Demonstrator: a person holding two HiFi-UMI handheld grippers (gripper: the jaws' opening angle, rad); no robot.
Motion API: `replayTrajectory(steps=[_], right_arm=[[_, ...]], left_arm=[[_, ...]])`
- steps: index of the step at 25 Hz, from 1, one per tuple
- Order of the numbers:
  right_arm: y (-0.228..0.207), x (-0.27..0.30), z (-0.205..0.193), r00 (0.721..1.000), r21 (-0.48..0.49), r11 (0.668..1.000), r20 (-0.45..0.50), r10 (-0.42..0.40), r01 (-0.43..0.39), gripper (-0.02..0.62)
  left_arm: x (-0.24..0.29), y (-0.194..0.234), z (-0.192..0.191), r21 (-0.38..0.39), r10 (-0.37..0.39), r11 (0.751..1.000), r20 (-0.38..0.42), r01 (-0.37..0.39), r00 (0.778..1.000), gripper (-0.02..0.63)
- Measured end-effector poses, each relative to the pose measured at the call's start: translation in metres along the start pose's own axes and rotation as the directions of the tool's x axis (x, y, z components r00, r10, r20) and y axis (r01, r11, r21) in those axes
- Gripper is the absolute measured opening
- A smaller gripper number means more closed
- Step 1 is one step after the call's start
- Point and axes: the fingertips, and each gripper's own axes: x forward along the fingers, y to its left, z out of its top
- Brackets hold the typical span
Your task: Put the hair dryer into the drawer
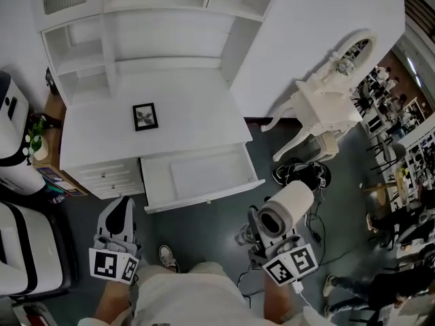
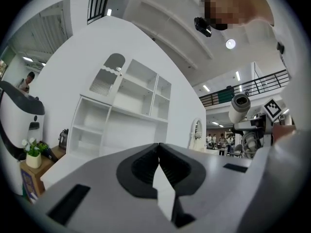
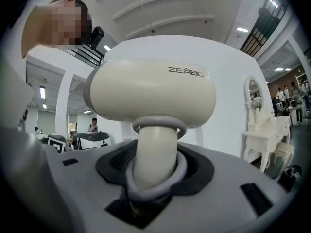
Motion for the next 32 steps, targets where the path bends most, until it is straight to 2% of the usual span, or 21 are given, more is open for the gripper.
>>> replayTrajectory(steps=[3,8,16,20,25,28,32], right_arm=[[-0.008,0.013,-0.004,1.000,0.009,1.000,-0.013,-0.023,0.023,0.215],[-0.026,0.032,-0.016,0.998,0.024,0.999,-0.043,-0.039,0.040,0.215],[-0.078,0.070,-0.015,0.999,0.047,0.999,-0.029,-0.025,0.026,0.215],[-0.109,0.091,-0.023,0.999,0.092,0.995,-0.029,-0.023,0.025,0.215],[-0.139,0.116,-0.047,0.997,0.059,0.998,-0.074,-0.033,0.037,0.216],[-0.147,0.135,-0.072,0.993,0.048,0.999,-0.118,-0.013,0.019,0.216],[-0.157,0.159,-0.112,0.978,-0.014,1.000,-0.210,0.015,-0.018,0.216]], left_arm=[[0.018,0.001,-0.011,-0.025,-0.024,0.999,-0.032,0.023,0.999,0.017],[0.045,0.000,-0.016,-0.022,-0.049,0.999,-0.056,0.048,0.997,0.017],[0.102,-0.013,-0.002,0.020,-0.042,0.999,-0.032,0.043,0.999,0.017],[0.133,-0.022,0.006,0.049,-0.043,0.998,-0.024,0.044,0.999,0.017],[0.156,-0.030,0.015,0.082,-0.030,0.996,-0.013,0.031,0.999,0.017],[0.159,-0.026,0.011,0.093,-0.001,0.996,-0.023,0.003,1.000,0.017],[0.159,-0.025,0.000,0.096,0.043,0.995,-0.056,-0.037,0.998,0.017]])
